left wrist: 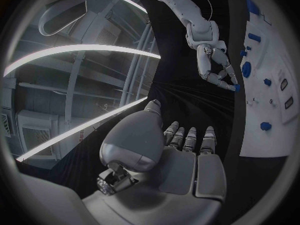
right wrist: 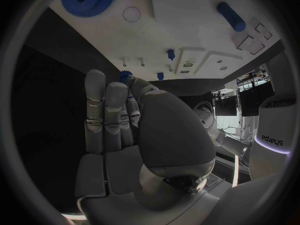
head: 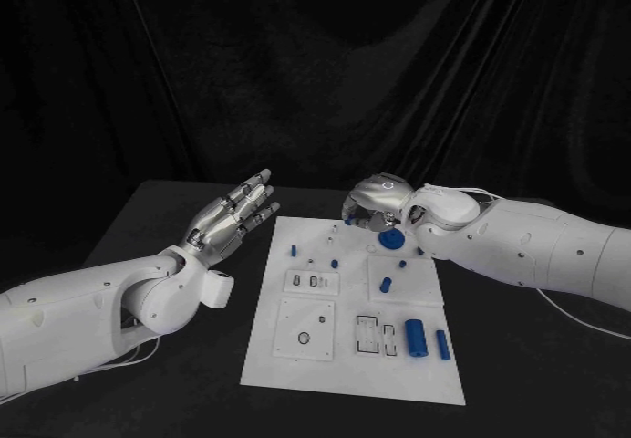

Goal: Assemble the parts on the task board

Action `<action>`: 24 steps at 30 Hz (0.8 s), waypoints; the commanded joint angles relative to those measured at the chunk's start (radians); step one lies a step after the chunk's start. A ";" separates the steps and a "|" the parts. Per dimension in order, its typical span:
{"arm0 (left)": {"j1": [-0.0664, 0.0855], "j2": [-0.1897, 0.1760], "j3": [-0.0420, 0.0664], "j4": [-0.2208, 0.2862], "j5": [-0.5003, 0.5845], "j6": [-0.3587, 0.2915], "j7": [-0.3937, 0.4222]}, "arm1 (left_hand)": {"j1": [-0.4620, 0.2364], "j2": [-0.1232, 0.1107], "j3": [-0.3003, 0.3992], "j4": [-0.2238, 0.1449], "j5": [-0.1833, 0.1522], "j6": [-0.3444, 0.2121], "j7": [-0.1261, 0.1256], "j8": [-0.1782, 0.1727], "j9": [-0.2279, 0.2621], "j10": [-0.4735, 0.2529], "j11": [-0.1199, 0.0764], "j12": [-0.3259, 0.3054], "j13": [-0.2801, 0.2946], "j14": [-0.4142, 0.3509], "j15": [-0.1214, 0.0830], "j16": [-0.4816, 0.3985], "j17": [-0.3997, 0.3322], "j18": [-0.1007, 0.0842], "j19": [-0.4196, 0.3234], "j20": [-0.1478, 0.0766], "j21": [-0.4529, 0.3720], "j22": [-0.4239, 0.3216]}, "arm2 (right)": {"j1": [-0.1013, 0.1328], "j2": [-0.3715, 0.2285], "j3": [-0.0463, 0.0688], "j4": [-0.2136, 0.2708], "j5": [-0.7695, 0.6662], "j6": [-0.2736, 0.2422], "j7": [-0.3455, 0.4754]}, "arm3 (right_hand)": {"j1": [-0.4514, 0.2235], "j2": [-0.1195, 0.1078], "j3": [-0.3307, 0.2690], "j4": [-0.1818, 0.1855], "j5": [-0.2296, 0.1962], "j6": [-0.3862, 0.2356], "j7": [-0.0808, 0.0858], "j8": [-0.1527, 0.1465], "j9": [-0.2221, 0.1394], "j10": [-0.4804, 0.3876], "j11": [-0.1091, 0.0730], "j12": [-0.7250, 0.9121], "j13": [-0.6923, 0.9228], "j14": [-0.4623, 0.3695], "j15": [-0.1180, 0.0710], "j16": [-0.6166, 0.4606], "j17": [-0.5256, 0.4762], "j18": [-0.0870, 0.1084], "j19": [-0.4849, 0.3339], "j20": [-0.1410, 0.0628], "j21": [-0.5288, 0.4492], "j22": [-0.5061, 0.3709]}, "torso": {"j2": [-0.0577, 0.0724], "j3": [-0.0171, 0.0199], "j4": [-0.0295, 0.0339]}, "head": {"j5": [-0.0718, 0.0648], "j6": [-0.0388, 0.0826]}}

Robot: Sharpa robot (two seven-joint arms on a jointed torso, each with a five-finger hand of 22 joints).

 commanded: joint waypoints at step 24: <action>0.002 0.021 0.001 -0.022 -0.002 0.032 0.033 | 0.015 0.001 0.006 -0.002 0.008 0.013 0.003 0.006 0.003 0.002 0.012 -0.003 -0.001 0.000 0.007 -0.004 -0.001 0.018 0.000 0.003 -0.005 0.000 | -0.013 0.061 0.001 -0.092 0.009 0.019 0.003 | -0.005 -0.015 0.014 0.006 -0.007 -0.022 0.001 -0.018 0.002 0.005 -0.004 -0.022 0.001 -0.007 0.005 0.009 0.008 -0.010 -0.010 0.009 0.019 0.027 | 0.030 -0.0114 0.0405 | -0.040 0.023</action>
